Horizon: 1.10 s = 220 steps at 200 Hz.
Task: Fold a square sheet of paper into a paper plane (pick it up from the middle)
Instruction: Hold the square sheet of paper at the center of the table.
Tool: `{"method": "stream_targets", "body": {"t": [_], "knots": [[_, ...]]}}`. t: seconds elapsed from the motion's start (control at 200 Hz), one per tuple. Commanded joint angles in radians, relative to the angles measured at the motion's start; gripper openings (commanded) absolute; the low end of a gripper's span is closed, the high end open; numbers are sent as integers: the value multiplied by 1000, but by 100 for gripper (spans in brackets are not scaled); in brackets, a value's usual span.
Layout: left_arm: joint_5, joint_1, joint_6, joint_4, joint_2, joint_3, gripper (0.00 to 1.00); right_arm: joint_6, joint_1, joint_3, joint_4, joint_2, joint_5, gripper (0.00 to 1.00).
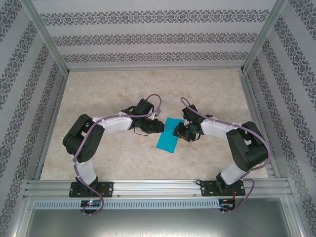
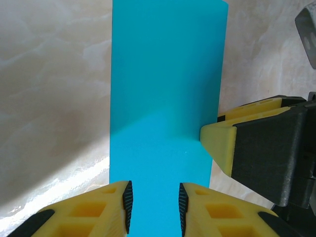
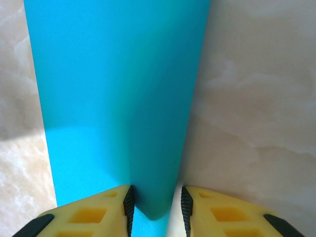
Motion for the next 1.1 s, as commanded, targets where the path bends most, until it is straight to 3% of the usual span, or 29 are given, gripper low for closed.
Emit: {"method": "stream_targets", "body": {"t": [0.0, 1.094], "knots": [[14, 4, -11, 27, 8, -1, 34, -9, 16, 10, -7, 45, 27, 35], [35, -19, -27, 58, 87, 82, 26, -11, 16, 1, -9, 52, 32, 34]]}}
